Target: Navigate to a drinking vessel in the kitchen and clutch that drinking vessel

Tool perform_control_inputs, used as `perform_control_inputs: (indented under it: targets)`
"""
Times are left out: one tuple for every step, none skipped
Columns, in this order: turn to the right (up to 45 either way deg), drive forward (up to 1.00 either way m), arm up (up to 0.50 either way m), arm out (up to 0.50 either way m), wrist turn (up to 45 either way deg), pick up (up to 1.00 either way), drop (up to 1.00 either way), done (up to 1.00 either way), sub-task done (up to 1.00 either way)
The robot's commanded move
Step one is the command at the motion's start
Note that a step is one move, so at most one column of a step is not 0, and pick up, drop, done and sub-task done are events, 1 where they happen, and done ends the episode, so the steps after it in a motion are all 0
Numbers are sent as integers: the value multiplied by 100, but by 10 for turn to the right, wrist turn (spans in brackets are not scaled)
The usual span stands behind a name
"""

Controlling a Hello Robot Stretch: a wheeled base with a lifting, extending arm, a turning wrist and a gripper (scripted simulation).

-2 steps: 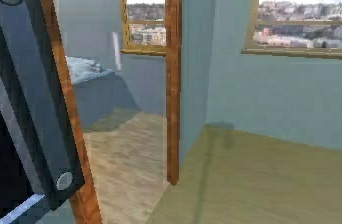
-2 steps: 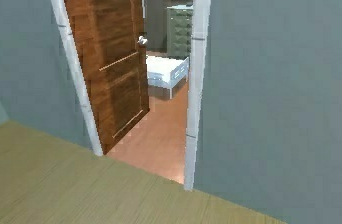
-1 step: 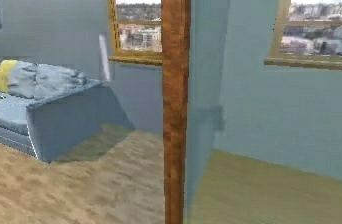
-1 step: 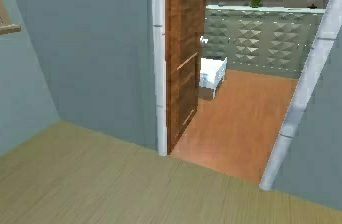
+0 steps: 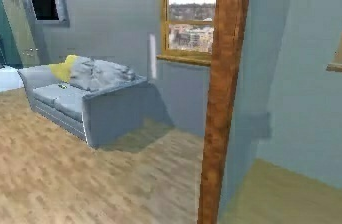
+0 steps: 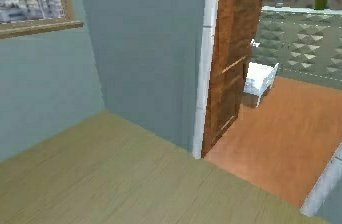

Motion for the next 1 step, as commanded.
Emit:
perform_control_inputs:
  targets:
    - [0,15,0,0,0,0,0,0,0]
